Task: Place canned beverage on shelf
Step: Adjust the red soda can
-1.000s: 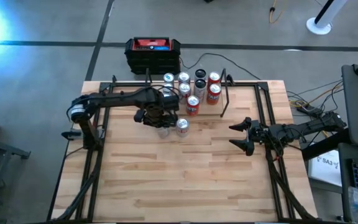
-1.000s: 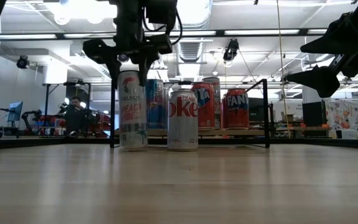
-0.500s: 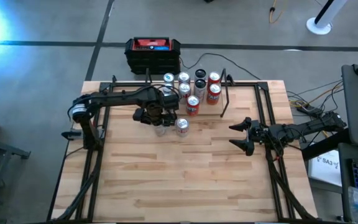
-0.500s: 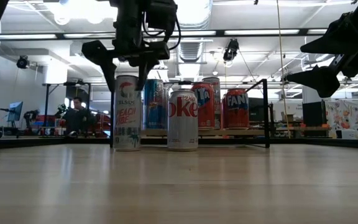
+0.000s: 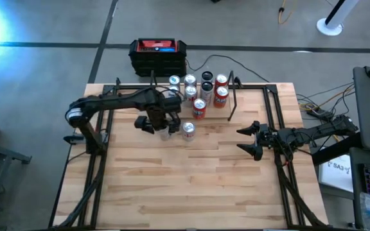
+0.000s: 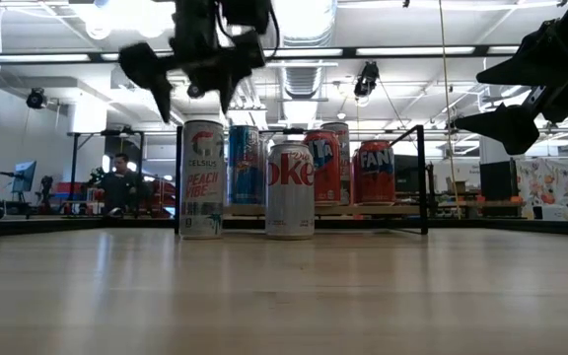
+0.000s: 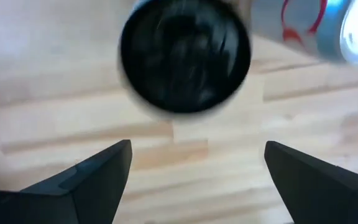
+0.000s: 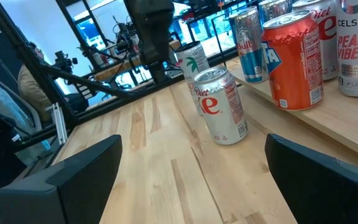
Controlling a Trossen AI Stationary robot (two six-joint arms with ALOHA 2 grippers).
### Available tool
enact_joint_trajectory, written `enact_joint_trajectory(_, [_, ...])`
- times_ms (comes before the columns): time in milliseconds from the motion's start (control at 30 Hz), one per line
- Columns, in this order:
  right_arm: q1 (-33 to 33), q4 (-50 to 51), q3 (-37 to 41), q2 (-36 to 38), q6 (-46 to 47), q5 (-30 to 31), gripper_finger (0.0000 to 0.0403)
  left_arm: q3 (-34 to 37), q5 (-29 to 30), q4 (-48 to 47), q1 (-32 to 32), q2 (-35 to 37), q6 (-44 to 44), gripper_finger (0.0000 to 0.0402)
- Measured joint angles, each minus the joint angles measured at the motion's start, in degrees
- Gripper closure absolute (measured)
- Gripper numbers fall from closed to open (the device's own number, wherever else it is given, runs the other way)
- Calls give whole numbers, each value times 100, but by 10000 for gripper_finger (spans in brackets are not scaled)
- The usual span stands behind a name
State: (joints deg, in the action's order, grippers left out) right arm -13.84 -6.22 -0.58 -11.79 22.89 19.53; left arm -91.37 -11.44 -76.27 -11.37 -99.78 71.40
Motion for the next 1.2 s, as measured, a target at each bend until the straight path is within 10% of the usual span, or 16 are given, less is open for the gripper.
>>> enact_joint_trajectory(267, [1,0,-2,0,-1,0,23,0,989,-320,1218,828,1351,49])
enact_joint_trajectory(600, [2,0,-2,1,0,0,23,0,5314,-673,4335,828,3846,49])
enact_joint_trajectory(800, [2,0,-2,0,-2,0,23,0,7401,-565,4737,101,3915,49])
enact_joint_trajectory(1200, [2,0,0,2,-2,0,23,-11,7695,1786,4415,-473,2247,48])
